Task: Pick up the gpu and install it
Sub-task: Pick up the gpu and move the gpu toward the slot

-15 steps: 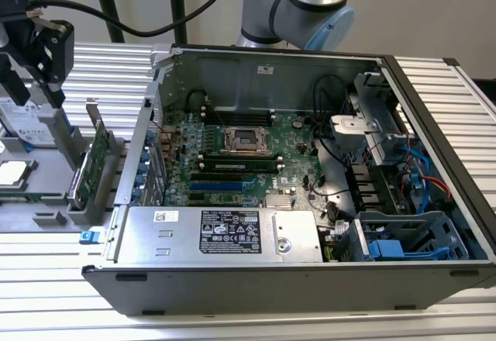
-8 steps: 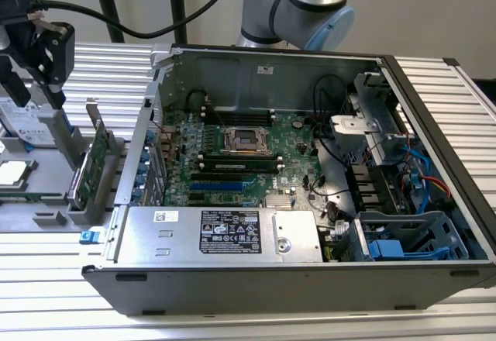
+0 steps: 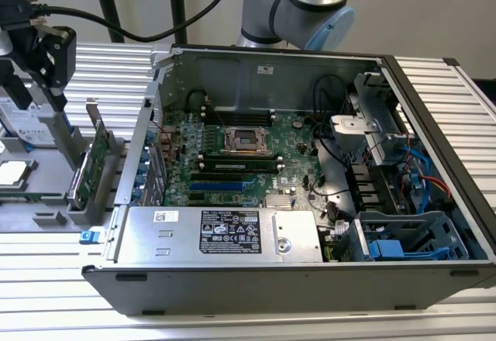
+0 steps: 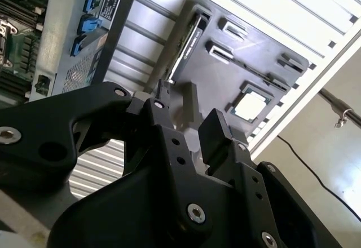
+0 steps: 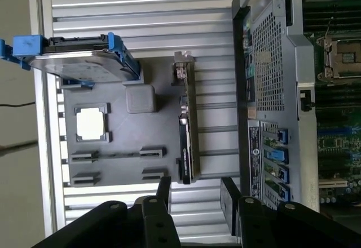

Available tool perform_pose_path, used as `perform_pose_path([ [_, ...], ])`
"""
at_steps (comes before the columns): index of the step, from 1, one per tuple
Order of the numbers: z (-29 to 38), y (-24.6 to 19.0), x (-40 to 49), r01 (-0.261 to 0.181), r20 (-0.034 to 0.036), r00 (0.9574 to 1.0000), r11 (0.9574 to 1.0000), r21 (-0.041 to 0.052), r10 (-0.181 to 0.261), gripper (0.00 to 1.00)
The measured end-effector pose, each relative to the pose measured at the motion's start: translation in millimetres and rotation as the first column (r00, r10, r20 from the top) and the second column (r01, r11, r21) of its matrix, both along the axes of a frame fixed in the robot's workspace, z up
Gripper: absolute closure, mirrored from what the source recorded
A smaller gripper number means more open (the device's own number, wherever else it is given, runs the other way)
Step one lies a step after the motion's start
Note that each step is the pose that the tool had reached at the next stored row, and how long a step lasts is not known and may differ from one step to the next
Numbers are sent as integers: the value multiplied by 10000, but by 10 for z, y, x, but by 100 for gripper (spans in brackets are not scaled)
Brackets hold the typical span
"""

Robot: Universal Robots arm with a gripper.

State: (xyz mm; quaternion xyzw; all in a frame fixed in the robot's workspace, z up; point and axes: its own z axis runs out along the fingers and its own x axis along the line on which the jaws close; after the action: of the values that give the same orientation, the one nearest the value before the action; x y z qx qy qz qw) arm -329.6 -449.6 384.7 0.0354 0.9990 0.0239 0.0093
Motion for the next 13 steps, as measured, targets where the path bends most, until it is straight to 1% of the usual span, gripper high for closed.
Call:
perform_pose_path([
  [13,-78,0,0,0,0,10000,10000,1,0,0],
])
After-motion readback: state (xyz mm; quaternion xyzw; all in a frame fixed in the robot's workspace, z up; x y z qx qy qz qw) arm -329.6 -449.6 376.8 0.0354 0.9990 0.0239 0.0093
